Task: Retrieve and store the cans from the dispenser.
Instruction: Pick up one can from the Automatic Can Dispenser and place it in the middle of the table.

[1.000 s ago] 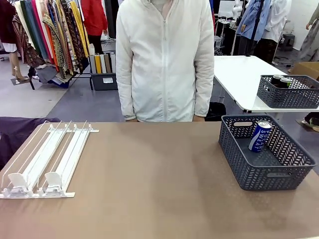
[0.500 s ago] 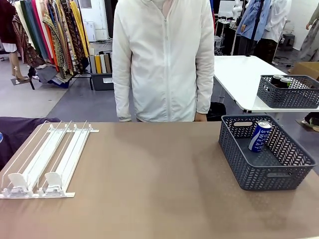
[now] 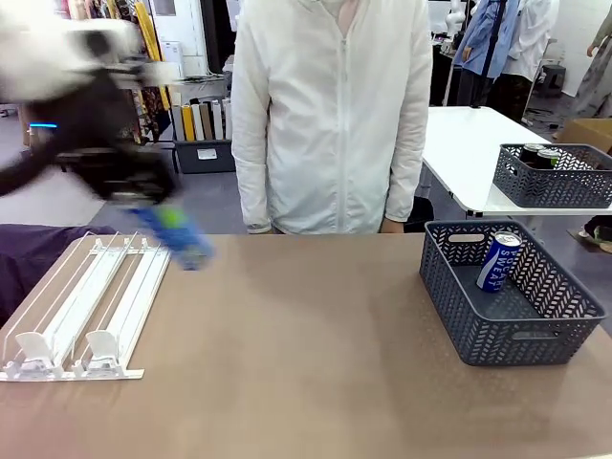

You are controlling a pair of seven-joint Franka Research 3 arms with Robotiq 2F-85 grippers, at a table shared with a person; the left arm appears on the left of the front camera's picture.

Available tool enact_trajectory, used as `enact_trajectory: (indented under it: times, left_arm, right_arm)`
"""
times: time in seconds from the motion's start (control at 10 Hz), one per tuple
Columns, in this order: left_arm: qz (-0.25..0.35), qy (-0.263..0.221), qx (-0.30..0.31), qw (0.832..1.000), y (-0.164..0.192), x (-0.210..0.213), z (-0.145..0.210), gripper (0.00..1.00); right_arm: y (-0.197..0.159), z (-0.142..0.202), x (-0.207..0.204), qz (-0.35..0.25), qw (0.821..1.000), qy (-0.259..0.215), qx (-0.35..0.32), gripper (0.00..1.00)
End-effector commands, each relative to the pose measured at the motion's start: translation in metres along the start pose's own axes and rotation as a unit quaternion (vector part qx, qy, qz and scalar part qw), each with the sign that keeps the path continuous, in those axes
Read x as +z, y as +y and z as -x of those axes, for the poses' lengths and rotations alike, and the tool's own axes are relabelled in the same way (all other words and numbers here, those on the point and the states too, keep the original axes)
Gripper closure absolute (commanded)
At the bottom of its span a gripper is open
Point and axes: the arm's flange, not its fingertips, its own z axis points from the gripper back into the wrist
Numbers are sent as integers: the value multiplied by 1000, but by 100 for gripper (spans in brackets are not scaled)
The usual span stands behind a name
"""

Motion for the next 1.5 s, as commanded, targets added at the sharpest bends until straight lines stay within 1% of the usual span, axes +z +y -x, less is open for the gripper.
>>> enact_trajectory:
  times: [0.0, 0.1, 0.3, 0.4, 0.5, 0.7, 0.9, 1.3, 1.4]
  left_arm:
    - [-15, 31, -31, 999, -31, -38, -98, 100]
    - [-18, 48, -58, 997, -54, -68, -112, 100]
    - [-57, 67, -89, 992, -93, -147, -126, 100]
    - [-68, 68, -96, 991, -99, -174, -130, 100]
    - [-96, 72, -104, 987, -103, -204, -132, 100]
    - [-100, 104, -125, 982, -101, -242, -135, 100]
    - [-115, 123, -127, 978, -101, -261, -134, 100]
    - [-120, 130, -121, 977, -97, -275, -134, 100]
    - [-110, 134, -119, 977, -96, -278, -135, 85]
  right_arm:
    - [4, -3, 0, -6, 1000, -3, 1, 0]
    - [4, -3, 0, -6, 1000, -3, 1, 0]
    - [4, -3, 0, -6, 1000, -3, 1, 0]
    - [4, -3, 0, -6, 1000, -3, 1, 0]
    - [4, -3, 0, -6, 1000, -3, 1, 0]
    - [4, -3, 0, -6, 1000, -3, 1, 0]
    - [4, -3, 0, -6, 1000, -3, 1, 0]
    - [4, -3, 0, -6, 1000, -3, 1, 0]
    - [4, -3, 0, -6, 1000, -3, 1, 0]
